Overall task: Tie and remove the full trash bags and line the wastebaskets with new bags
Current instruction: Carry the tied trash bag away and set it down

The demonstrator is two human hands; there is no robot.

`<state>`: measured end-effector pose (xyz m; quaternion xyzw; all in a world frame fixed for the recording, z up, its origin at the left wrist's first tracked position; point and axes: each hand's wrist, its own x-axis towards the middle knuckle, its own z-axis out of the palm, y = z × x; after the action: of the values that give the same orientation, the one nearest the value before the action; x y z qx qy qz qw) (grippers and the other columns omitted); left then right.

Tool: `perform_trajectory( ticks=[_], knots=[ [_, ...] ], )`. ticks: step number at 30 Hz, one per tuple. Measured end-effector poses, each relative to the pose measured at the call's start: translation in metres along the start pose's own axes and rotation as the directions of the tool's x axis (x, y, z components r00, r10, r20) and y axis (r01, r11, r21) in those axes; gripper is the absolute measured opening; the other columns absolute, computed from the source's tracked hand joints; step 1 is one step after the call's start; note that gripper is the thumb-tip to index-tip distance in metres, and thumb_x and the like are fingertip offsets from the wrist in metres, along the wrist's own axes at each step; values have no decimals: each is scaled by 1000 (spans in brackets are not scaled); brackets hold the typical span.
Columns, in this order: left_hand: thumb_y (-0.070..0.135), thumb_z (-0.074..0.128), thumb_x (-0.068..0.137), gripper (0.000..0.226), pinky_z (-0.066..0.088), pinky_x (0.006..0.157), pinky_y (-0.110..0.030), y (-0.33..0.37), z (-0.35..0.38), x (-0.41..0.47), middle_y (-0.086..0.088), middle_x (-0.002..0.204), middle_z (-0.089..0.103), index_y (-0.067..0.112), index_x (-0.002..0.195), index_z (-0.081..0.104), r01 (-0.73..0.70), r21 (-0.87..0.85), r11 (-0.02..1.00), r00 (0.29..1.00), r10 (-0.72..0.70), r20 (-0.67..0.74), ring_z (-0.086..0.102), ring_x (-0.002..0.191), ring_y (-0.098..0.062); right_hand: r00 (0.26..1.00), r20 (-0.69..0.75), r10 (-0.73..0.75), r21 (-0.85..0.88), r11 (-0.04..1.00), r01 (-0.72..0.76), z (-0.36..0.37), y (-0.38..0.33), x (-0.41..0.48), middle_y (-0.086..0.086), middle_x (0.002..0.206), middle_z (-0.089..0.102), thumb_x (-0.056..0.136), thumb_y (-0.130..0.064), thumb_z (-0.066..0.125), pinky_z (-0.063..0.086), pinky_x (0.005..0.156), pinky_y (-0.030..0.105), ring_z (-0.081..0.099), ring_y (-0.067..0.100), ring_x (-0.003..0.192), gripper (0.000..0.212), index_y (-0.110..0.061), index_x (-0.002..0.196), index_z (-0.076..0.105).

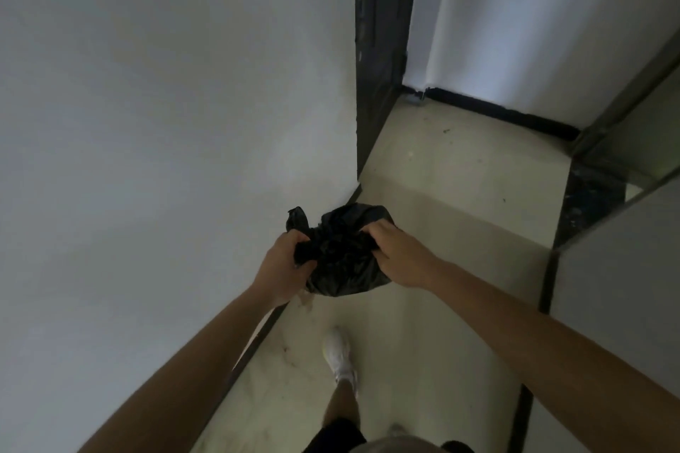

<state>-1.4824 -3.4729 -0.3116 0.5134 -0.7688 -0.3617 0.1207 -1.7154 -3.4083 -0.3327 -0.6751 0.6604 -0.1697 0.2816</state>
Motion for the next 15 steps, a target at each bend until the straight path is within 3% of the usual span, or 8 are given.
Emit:
perform_trajectory(
  ticks=[2,6,8,12,15],
  knots=[
    [10,66,86,24,39,69,-28,-15,7,43,-2,100,53,22,97,49,56,-20,998,998,-55,32,55,89,-22,998,22,58,17,998,-59,7,19,40,6,124,50,97,-10,45,44,96,39,52,24,111,30,-12,127,51],
    [10,66,87,23,35,62,-18,-53,29,128,-3,99,54,20,97,48,145,-45,988,983,-138,122,54,86,-18,977,116,177,45,982,-183,27,65,115,3,122,52,95,-9,46,43,96,36,52,22,111,30,-16,124,53],
    [10,65,87,24,34,62,-21,-77,47,170,-3,101,53,20,99,46,187,-39,982,972,-179,152,55,88,-20,966,145,215,25,975,-221,44,93,149,5,125,51,94,-9,47,43,97,36,51,24,114,33,-17,126,54],
    [4,58,89,21,33,59,-12,-138,118,248,-2,103,50,16,99,44,285,-39,958,939,-271,210,49,87,-17,935,104,338,4,940,-340,108,165,211,8,129,47,94,-10,49,48,91,41,49,29,114,34,-18,127,55],
    [4,56,89,17,30,55,-15,-196,191,301,-1,94,49,15,97,45,315,-1,949,930,-308,200,47,80,-16,901,82,427,44,901,-431,179,231,249,11,131,46,93,-6,50,50,83,41,51,33,112,36,-15,128,55]
  ],
)
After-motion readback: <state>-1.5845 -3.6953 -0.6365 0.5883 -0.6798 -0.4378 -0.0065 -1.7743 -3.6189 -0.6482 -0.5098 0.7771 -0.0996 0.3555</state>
